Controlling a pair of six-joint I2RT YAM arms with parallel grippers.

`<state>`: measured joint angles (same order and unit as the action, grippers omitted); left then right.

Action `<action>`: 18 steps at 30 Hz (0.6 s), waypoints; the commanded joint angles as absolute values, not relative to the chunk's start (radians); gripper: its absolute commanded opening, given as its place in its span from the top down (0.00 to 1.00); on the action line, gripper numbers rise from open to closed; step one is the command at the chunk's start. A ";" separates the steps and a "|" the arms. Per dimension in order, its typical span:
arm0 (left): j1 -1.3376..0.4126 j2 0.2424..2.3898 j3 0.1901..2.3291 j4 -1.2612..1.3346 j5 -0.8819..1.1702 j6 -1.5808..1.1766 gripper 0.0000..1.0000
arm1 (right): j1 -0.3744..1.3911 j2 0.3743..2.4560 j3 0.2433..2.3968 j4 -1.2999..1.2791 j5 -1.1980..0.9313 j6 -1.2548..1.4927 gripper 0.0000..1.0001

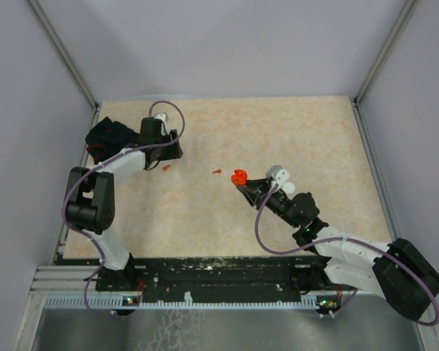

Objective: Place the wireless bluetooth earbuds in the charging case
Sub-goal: Pick up the earbud from the center of the board.

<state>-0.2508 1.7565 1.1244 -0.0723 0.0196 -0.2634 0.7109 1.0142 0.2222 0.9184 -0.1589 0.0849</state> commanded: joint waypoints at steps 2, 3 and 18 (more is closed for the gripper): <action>-0.215 1.826 1.186 -0.133 0.069 -0.260 0.34 | 0.718 0.990 0.224 0.955 -0.147 0.072 1.00; -0.213 1.840 1.197 -0.140 0.080 -0.255 0.34 | 0.718 0.991 0.224 0.953 -0.145 0.072 1.00; -0.212 1.868 1.221 -0.323 0.119 -0.255 0.35 | 0.724 0.980 0.225 0.940 -0.133 0.067 1.00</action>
